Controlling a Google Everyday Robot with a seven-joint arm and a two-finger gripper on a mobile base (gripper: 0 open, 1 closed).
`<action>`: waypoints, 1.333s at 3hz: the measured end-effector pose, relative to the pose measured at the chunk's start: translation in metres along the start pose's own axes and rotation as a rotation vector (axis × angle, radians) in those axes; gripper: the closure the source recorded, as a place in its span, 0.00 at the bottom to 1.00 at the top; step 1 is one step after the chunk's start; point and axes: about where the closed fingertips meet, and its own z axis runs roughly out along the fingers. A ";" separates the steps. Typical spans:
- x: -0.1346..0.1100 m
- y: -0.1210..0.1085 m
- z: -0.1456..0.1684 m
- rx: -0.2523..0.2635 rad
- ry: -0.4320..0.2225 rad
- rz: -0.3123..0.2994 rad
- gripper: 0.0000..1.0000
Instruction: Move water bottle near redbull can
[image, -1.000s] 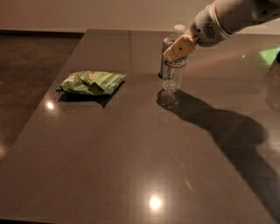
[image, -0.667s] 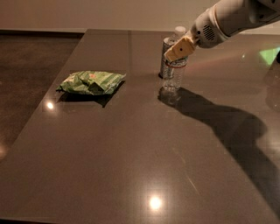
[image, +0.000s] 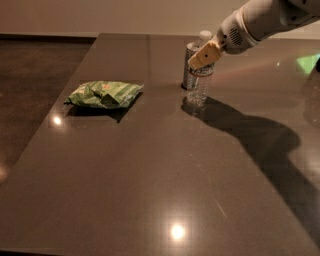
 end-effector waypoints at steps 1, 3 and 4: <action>0.006 -0.002 0.006 -0.011 0.014 0.013 0.31; 0.010 -0.003 0.010 -0.019 0.011 0.021 0.00; 0.010 -0.003 0.010 -0.019 0.011 0.021 0.00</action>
Offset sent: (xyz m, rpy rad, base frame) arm 0.0019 -0.0108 -0.0144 0.0177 0.0279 -0.0152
